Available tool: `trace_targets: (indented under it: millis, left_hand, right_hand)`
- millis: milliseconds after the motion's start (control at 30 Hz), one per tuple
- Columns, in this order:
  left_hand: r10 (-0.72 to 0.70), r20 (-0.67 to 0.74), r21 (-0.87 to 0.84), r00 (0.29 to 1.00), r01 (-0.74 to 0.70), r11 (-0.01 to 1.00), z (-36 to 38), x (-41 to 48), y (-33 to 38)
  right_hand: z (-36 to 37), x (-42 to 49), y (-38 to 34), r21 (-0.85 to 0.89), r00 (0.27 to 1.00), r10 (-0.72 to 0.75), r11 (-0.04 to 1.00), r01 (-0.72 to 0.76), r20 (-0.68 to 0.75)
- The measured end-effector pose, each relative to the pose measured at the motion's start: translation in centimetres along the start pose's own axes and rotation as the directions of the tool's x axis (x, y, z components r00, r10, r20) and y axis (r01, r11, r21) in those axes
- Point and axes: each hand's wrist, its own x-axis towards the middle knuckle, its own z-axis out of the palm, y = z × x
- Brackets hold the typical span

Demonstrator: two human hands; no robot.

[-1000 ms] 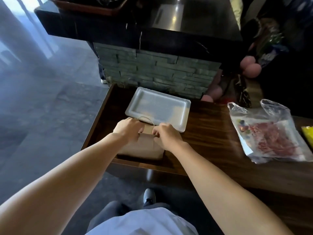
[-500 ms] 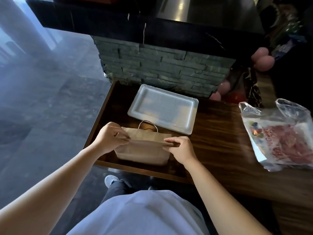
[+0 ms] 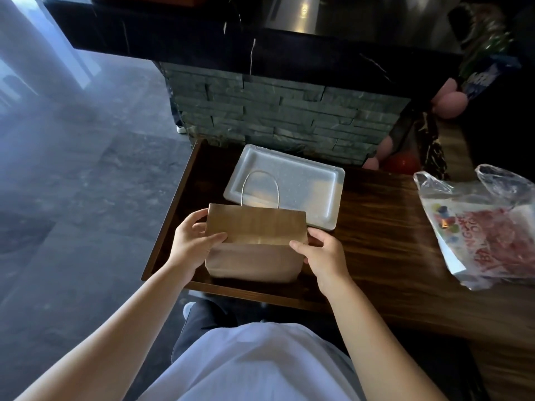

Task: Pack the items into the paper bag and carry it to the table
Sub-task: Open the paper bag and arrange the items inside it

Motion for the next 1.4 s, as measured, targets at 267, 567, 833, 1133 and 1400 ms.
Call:
trace_targets:
  millis: [267,567,833,1133,1400]
  left_hand:
    - [0.17,0.192,-0.199,0.966,-0.132,0.971,-1.6,-0.5,3.1]
    - [0.578,0.139,0.823,0.804,-0.418,0.385,-0.7,-3.9,5.8]
    - [0.488,0.664,0.701,0.566,-0.699,-0.143,2.4,-6.2,7.7]
    - [-0.222,0.524,0.843,0.822,-0.538,-0.002,6.1,-5.7,7.3]
    - [-0.311,0.484,0.872,0.818,-0.421,0.25,6.1,-6.5,6.4]
  right_hand:
    - [-1.1,-0.2,-1.7,0.083,0.976,-0.209,0.976,0.203,0.067]
    - [-2.0,-1.8,-2.3,-0.104,0.91,-0.371,0.913,0.394,0.188]
    - [-0.6,-6.3,-8.7,-0.312,0.546,-0.811,0.474,0.823,0.207]
    - [6.0,-5.3,-11.8,-0.737,0.746,-0.026,0.14,0.662,0.665]
    - [6.8,-3.3,-11.2,-0.768,0.764,0.192,-0.069,0.637,0.616]
